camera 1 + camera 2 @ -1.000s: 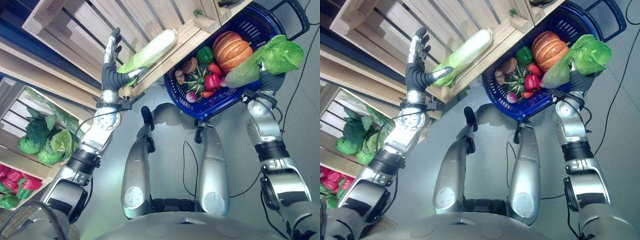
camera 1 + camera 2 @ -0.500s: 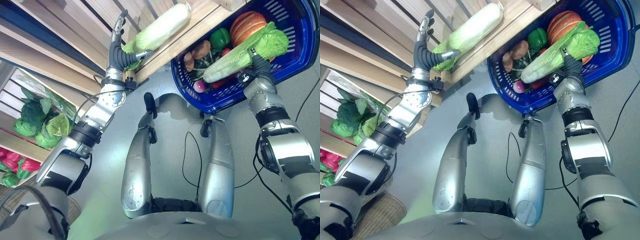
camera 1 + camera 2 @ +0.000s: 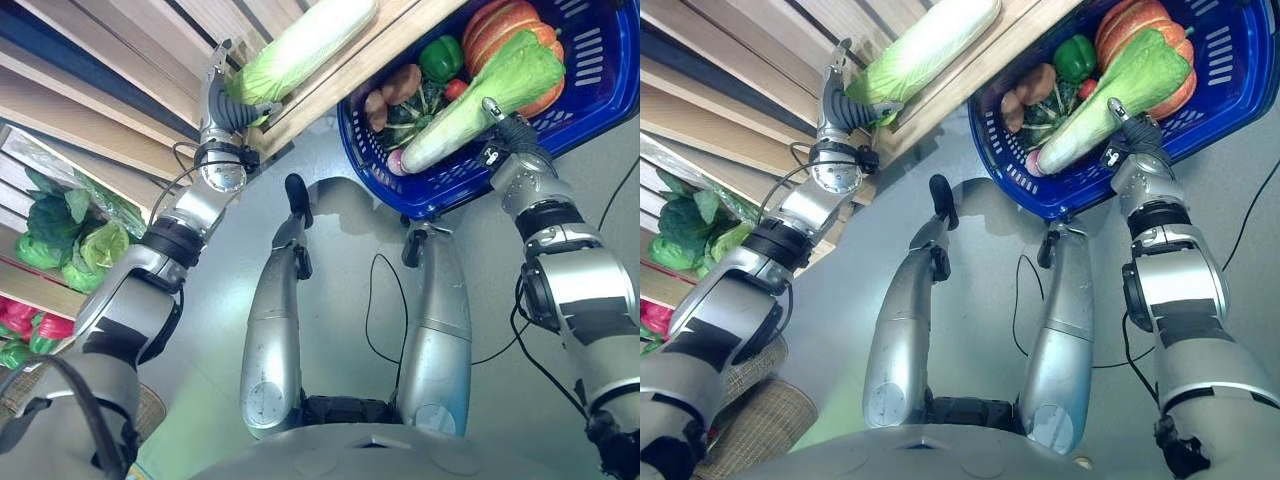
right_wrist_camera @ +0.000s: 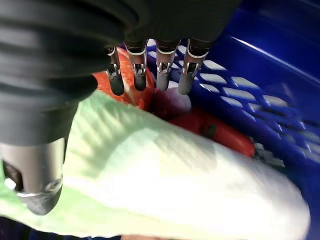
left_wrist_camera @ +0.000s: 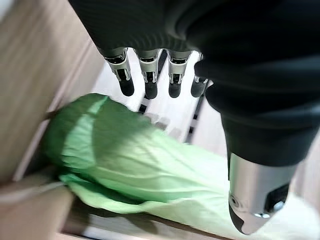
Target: Pick up fruits and vegetables into the basket
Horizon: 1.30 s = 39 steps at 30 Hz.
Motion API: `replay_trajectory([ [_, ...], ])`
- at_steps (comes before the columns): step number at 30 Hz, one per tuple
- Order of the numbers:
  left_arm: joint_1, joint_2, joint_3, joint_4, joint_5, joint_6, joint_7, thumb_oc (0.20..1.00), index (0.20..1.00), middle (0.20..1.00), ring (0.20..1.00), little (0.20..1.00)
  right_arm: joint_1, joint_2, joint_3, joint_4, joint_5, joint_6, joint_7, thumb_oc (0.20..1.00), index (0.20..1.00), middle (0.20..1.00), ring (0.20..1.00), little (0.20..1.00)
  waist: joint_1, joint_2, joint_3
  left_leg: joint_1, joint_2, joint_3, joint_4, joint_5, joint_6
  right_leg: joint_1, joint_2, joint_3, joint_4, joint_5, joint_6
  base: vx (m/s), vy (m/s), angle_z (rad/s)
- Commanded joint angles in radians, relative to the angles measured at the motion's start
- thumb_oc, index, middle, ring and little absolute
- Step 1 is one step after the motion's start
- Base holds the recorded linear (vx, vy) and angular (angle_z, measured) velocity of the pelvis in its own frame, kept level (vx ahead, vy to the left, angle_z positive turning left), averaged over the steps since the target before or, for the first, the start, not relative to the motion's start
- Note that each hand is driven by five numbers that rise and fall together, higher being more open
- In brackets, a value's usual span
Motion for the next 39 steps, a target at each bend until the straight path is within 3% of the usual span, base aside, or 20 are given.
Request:
replay_trajectory([
  [1, -0.022, 0.004, 0.041, 0.059, 0.085, 0.062, 0.017, 1.0, 1.0, 1.0, 1.0, 1.0, 0.077, -0.067, 0.064, -0.084, -0.104, -0.05, -0.092, 1.0, 1.0, 1.0, 1.0, 1.0, -0.047, 0.076, -0.044, -0.056, -0.007, 0.023, 0.124, -0.085, 0.025, 0.022, 0.086, 0.025, 0.007, -0.016, 0.049, 0.0, 0.067, -0.04],
  [6, -0.062, 0.027, 0.04, 0.152, 0.122, 0.146, 0.005, 1.0, 1.0, 1.0, 1.0, 1.0, 0.214, -0.09, 0.113, -0.386, -0.215, -0.053, -0.254, 1.0, 1.0, 1.0, 1.0, 1.0, -0.107, 0.045, -0.044, -0.047, 0.008, 0.044, 0.109, -0.079, 0.009, 0.017, 0.101, 0.052, -0.013, -0.004, 0.05, 0.01, 0.082, -0.13],
  [9, -0.07, 0.04, 0.045, 0.195, 0.131, 0.186, 0.007, 1.0, 1.0, 1.0, 1.0, 1.0, 0.328, -0.108, 0.111, -0.558, -0.354, -0.052, -0.293, 1.0, 1.0, 1.0, 1.0, 1.0, -0.148, 0.028, -0.044, -0.04, 0.015, 0.058, 0.102, -0.079, 0.0, 0.015, 0.11, 0.071, -0.022, -0.001, 0.052, 0.01, 0.102, -0.16],
  [11, -0.053, 0.041, 0.052, 0.218, 0.147, 0.2, 0.01, 1.0, 1.0, 1.0, 1.0, 1.0, 0.419, -0.109, 0.106, -0.666, -0.434, -0.051, -0.29, 1.0, 1.0, 1.0, 1.0, 1.0, -0.177, 0.016, -0.044, -0.014, 0.016, 0.057, 0.113, -0.112, -0.014, 0.037, 0.114, 0.087, -0.013, -0.034, 0.061, 0.09, 0.12, -0.16],
  [18, -0.024, 0.06, 0.099, 0.274, 0.182, 0.214, -0.023, 1.0, 1.0, 1.0, 1.0, 1.0, 0.629, -0.086, 0.101, -0.905, -0.57, -0.075, -0.223, 1.0, 1.0, 1.0, 1.0, 1.0, -0.25, -0.02, -0.044, 0.006, 0.031, 0.087, 0.115, -0.122, -0.03, 0.041, 0.128, 0.122, -0.019, -0.037, 0.062, 0.04, 0.09, -0.16],
  [22, -0.015, 0.069, 0.111, 0.32, 0.16, 0.224, -0.082, 1.0, 1.0, 1.0, 1.0, 1.0, 0.706, -0.086, 0.106, -0.964, -0.548, -0.109, -0.158, 1.0, 1.0, 1.0, 1.0, 1.0, -0.277, -0.037, -0.044, 0.013, 0.041, 0.104, 0.12, -0.126, -0.032, 0.044, 0.137, 0.136, -0.022, -0.035, 0.065, 0.03, 0.055, -0.25],
  [30, -0.019, 0.055, 0.105, 0.451, 0.106, 0.259, -0.199, 1.0, 1.0, 1.0, 1.0, 1.0, 0.733, -0.089, 0.122, -1.011, -0.493, -0.095, -0.124, 1.0, 1.0, 1.0, 1.0, 1.0, -0.302, -0.058, -0.044, 0.025, 0.052, 0.123, 0.125, -0.129, -0.031, 0.06, 0.144, 0.146, -0.037, -0.03, 0.065, 0.01, 0.017, -0.07],
  [34, -0.025, 0.051, 0.104, 0.499, 0.097, 0.31, -0.211, 1.0, 1.0, 1.0, 1.0, 1.0, 0.729, -0.088, 0.126, -1.023, -0.45, -0.076, -0.128, 1.0, 1.0, 1.0, 1.0, 1.0, -0.308, -0.065, -0.044, 0.033, 0.056, 0.132, 0.122, -0.129, -0.029, 0.068, 0.149, 0.146, -0.044, -0.029, 0.062, 0.01, 0.023, -0.06],
  [35, -0.027, 0.052, 0.102, 0.509, 0.103, 0.325, -0.211, 0.567, 0.567, 0.567, 0.567, 0.567, 0.73, -0.087, 0.125, -1.023, -0.437, -0.081, -0.129, 1.0, 1.0, 1.0, 1.0, 1.0, -0.31, -0.067, -0.044, 0.034, 0.057, 0.134, 0.122, -0.129, -0.029, 0.07, 0.15, 0.147, -0.045, -0.03, 0.062, 0.0, 0.02, -0.05],
  [36, -0.031, 0.053, 0.099, 0.519, 0.104, 0.342, -0.211, 0.2, 0.2, 0.2, 0.2, 0.2, 0.731, -0.086, 0.123, -1.024, -0.43, -0.084, -0.128, 1.0, 1.0, 1.0, 1.0, 1.0, -0.312, -0.068, -0.044, 0.033, 0.058, 0.135, 0.124, -0.129, -0.029, 0.069, 0.151, 0.147, -0.044, -0.03, 0.061, 0.0, 0.015, -0.05],
  [39, -0.031, 0.053, 0.098, 0.54, 0.116, 0.376, -0.216, 0.2, 0.2, 0.2, 0.2, 0.2, 0.736, -0.086, 0.114, -1.04, -0.422, -0.096, -0.124, 1.0, 1.0, 1.0, 1.0, 1.0, -0.314, -0.072, -0.044, 0.031, 0.058, 0.132, 0.129, -0.132, -0.026, 0.07, 0.153, 0.148, -0.043, -0.03, 0.058, 0.0, 0.008, -0.04],
])
